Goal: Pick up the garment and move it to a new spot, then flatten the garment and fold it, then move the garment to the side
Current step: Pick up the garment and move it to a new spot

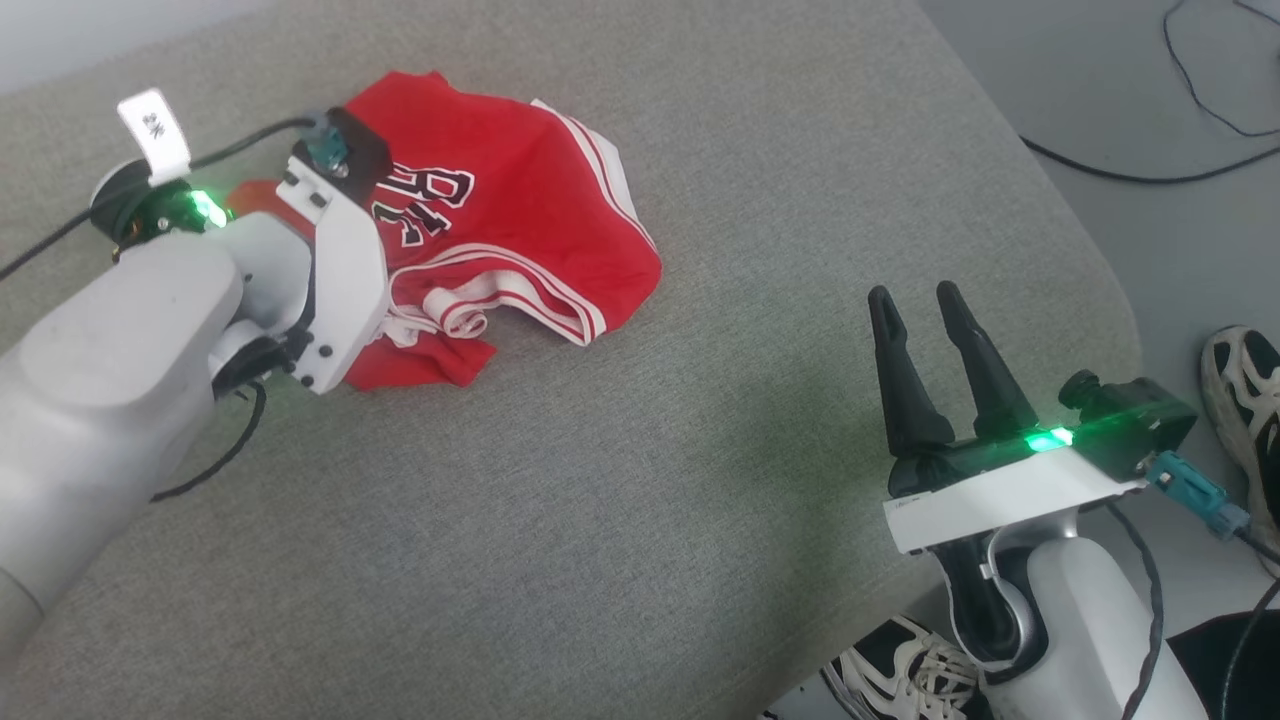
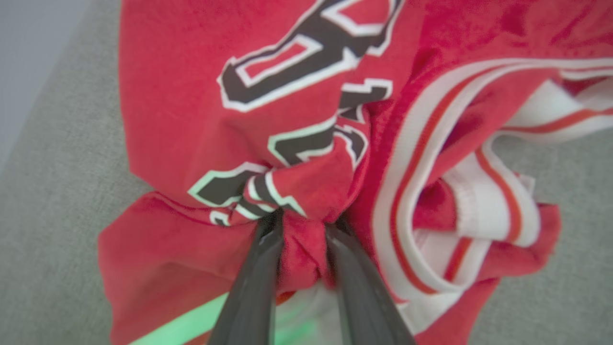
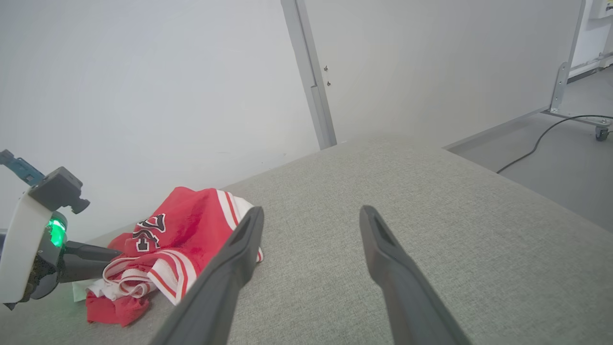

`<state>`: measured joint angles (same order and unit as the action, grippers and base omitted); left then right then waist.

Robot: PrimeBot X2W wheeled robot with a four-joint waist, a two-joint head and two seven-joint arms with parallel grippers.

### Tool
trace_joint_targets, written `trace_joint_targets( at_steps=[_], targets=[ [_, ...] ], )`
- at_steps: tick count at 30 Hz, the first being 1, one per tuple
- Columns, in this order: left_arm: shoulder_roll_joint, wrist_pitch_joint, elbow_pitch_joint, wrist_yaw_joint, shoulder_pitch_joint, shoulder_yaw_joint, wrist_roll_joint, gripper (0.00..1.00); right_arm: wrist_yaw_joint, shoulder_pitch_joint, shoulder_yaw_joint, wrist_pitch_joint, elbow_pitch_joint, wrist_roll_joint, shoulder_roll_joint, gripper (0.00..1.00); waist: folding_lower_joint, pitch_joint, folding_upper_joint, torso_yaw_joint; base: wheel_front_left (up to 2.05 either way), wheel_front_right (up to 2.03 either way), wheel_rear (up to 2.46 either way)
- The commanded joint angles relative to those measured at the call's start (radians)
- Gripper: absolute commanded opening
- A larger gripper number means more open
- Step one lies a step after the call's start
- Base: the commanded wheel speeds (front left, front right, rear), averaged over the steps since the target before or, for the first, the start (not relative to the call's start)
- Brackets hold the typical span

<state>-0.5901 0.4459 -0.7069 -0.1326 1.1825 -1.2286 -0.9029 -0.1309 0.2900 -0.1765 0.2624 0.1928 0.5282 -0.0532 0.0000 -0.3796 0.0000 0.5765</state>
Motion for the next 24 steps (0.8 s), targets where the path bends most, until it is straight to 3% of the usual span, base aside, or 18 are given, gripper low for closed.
trace_joint_targets(
  at_steps=[1,11,15,17,18,19,20,24],
  targets=[
    [-0.033,0.057,-0.046,0.004,-0.047,-0.043,0.009,0.0,0.0,0.008,0.0,0.003,-0.009,0.011,0.003,1.0,0.0,-0.014,0.0,0.001,0.0,0.0,0.0],
    [-0.037,0.203,-0.078,0.007,-0.117,-0.087,0.109,0.0,0.0,0.008,0.021,0.003,-0.015,0.038,0.003,1.0,0.0,-0.071,0.0,0.007,0.0,0.0,0.0],
    [-0.045,0.2,-0.08,0.007,-0.131,-0.089,0.1,0.0,0.0,0.006,0.021,0.003,-0.014,0.043,0.003,1.0,0.0,-0.072,0.0,0.007,0.0,0.0,0.0],
    [-0.044,0.163,-0.086,0.007,-0.12,-0.089,0.072,0.22,0.0,0.012,0.015,0.003,-0.01,0.042,0.003,1.0,0.0,-0.066,0.0,0.006,0.0,0.0,0.0],
    [-0.042,0.142,-0.087,0.007,-0.112,-0.087,0.064,0.45,0.0,0.017,0.01,0.003,-0.008,0.039,0.003,1.0,0.0,-0.06,0.0,0.006,0.0,0.0,0.0],
    [-0.04,0.122,-0.087,0.007,-0.108,-0.084,0.056,0.6,0.0,0.022,0.003,0.003,-0.006,0.033,0.003,1.0,0.0,-0.053,0.0,0.005,0.0,0.0,0.0],
    [-0.039,0.098,-0.082,0.007,-0.102,-0.083,0.047,1.0,0.0,0.024,-0.004,0.003,-0.004,0.028,0.003,1.0,0.0,-0.044,0.0,0.004,0.0,0.0,0.0],
    [0.01,-0.029,-0.044,0.003,-0.059,-0.068,0.011,1.0,0.0,0.026,-0.007,0.003,0.012,-0.01,0.003,1.0,0.0,0.0,0.0,-0.037,0.0,0.0,0.0]
  ],
)
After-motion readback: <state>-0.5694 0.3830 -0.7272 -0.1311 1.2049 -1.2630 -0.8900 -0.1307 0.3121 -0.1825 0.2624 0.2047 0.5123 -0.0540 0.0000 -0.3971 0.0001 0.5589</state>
